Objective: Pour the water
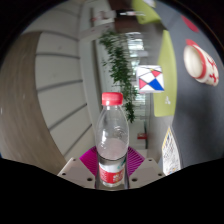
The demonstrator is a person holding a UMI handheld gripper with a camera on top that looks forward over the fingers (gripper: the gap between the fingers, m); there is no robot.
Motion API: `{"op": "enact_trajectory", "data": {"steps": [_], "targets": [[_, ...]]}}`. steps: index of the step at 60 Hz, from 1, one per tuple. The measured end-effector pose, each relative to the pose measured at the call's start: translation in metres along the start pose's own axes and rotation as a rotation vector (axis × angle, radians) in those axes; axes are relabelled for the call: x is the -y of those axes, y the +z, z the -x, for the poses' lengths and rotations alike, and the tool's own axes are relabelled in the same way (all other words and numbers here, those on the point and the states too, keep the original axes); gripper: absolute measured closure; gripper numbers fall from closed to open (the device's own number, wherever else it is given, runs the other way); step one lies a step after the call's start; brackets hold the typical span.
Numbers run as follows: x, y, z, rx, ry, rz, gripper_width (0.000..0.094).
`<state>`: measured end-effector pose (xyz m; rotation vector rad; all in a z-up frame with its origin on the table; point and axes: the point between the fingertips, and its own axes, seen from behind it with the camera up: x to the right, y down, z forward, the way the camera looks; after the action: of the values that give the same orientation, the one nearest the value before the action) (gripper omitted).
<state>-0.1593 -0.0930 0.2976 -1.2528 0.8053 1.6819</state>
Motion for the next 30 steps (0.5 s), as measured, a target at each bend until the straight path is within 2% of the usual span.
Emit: {"op": "enact_trajectory", "data": {"steps": [5, 7, 16, 26, 30], "targets": [[0.031, -0.017, -0.025, -0.004, 0.168, -0.046, 0.0609], [0.054, -0.004, -0.050, 0.001, 0.223, -0.056, 0.0611], [0.086, -0.020, -0.094, -0.022, 0.369, -0.109, 0.0607], [0.078, -0.034, -0.115, -0.068, 0.387, -0.081, 0.0610], [0.075, -0.020, -0.114, -0.088, 0.364, -0.063, 0.0608]]}}
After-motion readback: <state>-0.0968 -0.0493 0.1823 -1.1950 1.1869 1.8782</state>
